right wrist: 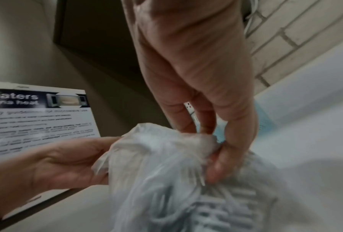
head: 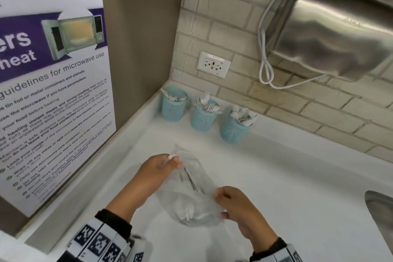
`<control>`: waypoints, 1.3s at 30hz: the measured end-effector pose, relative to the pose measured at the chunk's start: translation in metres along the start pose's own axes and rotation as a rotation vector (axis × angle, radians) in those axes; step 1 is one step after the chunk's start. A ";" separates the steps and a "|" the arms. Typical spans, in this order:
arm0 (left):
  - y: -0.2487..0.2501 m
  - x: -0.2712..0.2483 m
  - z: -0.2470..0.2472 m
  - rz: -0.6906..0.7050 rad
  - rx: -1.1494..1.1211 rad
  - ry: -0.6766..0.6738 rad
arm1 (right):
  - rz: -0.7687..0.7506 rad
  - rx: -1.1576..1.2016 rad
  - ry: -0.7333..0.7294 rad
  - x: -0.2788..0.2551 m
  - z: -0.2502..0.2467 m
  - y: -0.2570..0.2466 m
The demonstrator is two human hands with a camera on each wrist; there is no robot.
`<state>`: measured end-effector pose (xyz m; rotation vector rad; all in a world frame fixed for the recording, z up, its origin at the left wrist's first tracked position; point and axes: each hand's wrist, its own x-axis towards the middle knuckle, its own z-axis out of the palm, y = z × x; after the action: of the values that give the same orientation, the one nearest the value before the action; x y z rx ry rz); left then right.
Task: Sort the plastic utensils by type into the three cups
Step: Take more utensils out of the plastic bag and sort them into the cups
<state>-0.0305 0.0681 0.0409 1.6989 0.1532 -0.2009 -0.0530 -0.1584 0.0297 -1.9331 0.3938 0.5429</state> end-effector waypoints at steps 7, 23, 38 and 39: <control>0.005 0.001 -0.008 -0.232 -0.619 -0.036 | 0.044 0.656 -0.130 0.007 -0.010 -0.011; -0.006 0.000 -0.024 0.021 0.618 -0.062 | 0.020 0.426 0.022 0.002 -0.009 -0.001; -0.006 0.002 -0.031 -0.092 0.077 0.121 | 0.064 0.801 0.153 -0.004 -0.017 0.001; -0.005 0.002 -0.030 -0.023 0.260 0.176 | 0.052 0.732 0.203 -0.003 -0.015 0.002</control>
<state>-0.0281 0.0988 0.0400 1.9750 0.2877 -0.0899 -0.0539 -0.1732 0.0352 -1.2703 0.6675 0.1852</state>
